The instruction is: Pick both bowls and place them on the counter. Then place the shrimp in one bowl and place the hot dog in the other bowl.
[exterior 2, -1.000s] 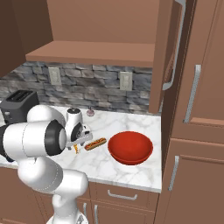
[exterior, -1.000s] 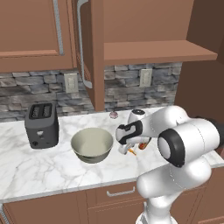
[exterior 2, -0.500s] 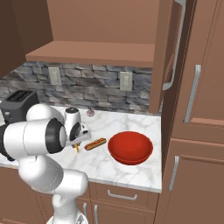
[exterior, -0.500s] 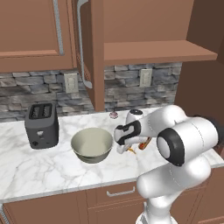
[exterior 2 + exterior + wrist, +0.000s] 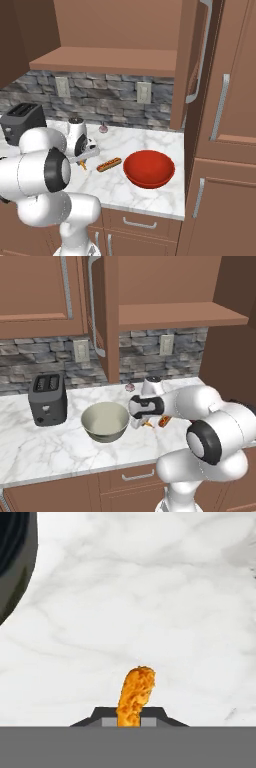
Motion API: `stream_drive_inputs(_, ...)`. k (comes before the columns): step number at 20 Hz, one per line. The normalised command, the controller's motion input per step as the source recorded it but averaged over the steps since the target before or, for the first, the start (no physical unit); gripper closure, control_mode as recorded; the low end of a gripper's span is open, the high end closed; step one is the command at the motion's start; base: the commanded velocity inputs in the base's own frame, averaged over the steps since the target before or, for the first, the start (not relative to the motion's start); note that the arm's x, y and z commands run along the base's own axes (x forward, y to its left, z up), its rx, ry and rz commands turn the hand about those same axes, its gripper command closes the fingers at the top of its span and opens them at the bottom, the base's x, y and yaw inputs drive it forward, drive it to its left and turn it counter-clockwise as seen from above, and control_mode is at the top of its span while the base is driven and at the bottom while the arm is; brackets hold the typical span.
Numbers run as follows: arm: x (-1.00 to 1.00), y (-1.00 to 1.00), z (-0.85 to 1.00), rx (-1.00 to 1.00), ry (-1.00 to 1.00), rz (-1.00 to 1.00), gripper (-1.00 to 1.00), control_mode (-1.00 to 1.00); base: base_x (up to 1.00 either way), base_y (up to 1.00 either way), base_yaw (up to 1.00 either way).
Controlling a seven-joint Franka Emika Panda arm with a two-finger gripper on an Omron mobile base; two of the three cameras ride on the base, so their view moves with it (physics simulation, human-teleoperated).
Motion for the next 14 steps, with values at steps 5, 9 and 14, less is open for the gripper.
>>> stream_drive_inputs(5,-0.30,-0.10,0.81,0.00,-0.01,-0.07,1.00,-1.00,0.00,0.00,0.00)
stream_drive_inputs(9,-0.28,0.05,0.87,0.00,0.00,-0.08,1.00,-1.00,0.00,0.00,0.00)
stream_drive_inputs(14,-0.30,0.33,0.85,0.00,0.00,-0.01,1.00,-1.00,0.00,0.00,0.00)
